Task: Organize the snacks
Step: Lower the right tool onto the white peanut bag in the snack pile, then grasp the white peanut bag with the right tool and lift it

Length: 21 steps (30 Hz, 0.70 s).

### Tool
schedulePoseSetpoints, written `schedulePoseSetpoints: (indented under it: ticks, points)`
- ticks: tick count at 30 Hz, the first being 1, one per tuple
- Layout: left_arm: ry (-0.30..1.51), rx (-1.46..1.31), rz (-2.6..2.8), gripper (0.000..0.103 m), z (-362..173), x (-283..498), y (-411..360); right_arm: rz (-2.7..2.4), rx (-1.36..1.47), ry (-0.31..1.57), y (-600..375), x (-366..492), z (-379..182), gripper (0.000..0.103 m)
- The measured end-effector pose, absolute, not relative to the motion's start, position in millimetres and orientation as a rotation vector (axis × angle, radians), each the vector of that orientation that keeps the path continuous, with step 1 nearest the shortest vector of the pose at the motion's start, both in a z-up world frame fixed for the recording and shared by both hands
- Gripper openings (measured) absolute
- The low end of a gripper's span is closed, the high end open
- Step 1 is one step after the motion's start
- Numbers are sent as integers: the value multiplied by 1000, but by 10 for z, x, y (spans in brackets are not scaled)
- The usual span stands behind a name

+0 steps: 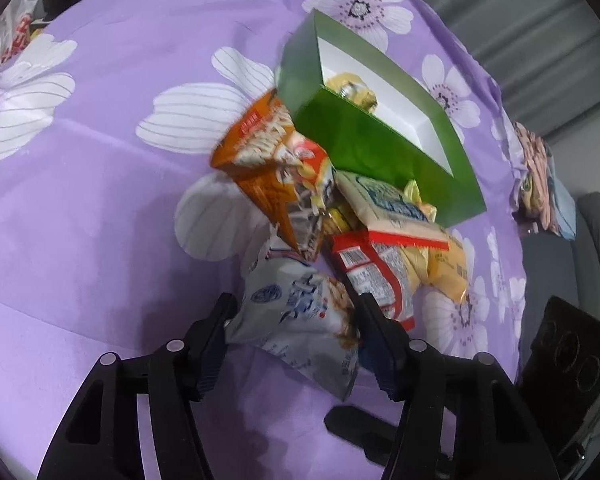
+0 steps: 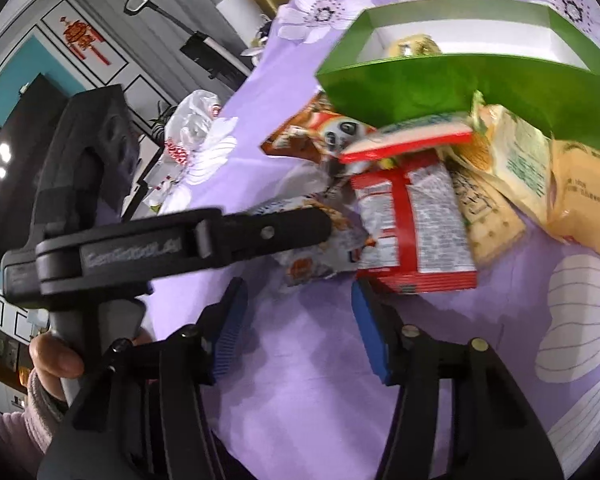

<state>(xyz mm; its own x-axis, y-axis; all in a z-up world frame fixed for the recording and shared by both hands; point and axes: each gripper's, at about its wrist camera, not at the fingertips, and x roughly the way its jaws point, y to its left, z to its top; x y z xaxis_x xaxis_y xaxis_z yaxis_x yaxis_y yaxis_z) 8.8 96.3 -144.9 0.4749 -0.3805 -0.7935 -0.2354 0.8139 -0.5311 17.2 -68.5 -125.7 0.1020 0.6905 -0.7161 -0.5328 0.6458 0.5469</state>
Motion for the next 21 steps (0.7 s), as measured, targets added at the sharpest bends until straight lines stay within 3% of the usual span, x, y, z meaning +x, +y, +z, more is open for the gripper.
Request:
schedulePoseSetpoints:
  ticks: [12, 19, 21]
  points:
    - [1081, -638, -78, 61, -1438, 164, 1059, 878, 120, 1166, -438, 258, -1313, 53]
    - [1069, -659, -74, 49, -1449, 164, 1101, 883, 66, 1139, -392, 288, -1312, 17]
    - [1065, -643, -64, 48, -1439, 152, 1083, 885, 53, 1130, -404, 270, -1322, 15]
